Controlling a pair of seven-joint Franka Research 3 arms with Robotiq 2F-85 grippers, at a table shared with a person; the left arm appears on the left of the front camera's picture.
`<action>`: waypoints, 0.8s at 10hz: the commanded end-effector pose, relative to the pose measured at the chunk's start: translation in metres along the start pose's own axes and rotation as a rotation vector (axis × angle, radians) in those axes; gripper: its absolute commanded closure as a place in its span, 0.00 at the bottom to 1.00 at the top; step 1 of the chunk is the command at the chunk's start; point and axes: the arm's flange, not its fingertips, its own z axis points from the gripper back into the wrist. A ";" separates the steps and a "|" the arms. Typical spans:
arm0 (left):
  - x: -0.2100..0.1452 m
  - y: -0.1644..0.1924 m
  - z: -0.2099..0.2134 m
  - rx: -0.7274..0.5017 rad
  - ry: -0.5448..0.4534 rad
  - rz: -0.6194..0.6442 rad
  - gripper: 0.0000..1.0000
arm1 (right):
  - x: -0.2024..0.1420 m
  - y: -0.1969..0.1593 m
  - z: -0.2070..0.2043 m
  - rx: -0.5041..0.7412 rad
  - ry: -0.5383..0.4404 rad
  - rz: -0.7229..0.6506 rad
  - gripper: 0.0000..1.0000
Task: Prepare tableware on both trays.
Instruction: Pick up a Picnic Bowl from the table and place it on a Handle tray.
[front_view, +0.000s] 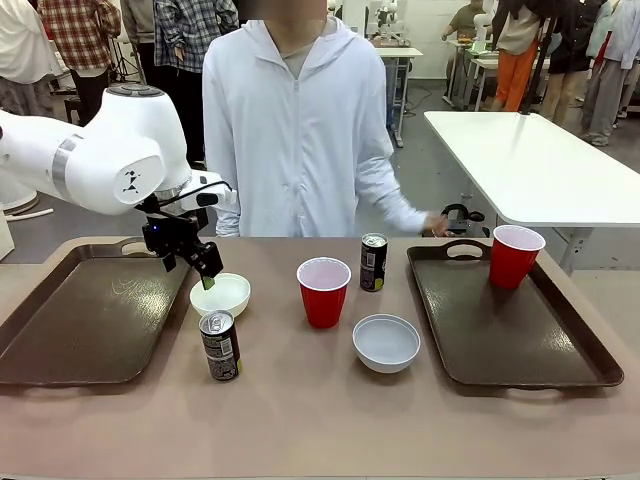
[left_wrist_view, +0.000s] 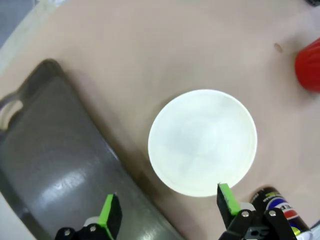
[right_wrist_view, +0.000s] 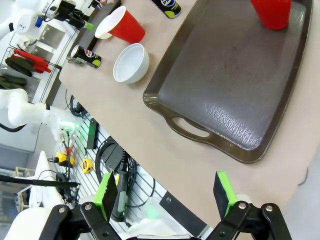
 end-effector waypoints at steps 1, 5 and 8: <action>0.003 0.008 -0.010 0.017 -0.019 -0.015 0.00 | 0.000 -0.001 0.000 0.014 -0.012 0.009 0.00; 0.008 0.016 -0.034 -0.004 -0.011 -0.058 0.00 | 0.000 -0.001 0.000 0.014 -0.012 0.009 0.00; 0.015 0.019 -0.039 -0.003 -0.025 -0.092 0.24 | 0.000 -0.001 0.000 0.014 -0.012 0.009 0.00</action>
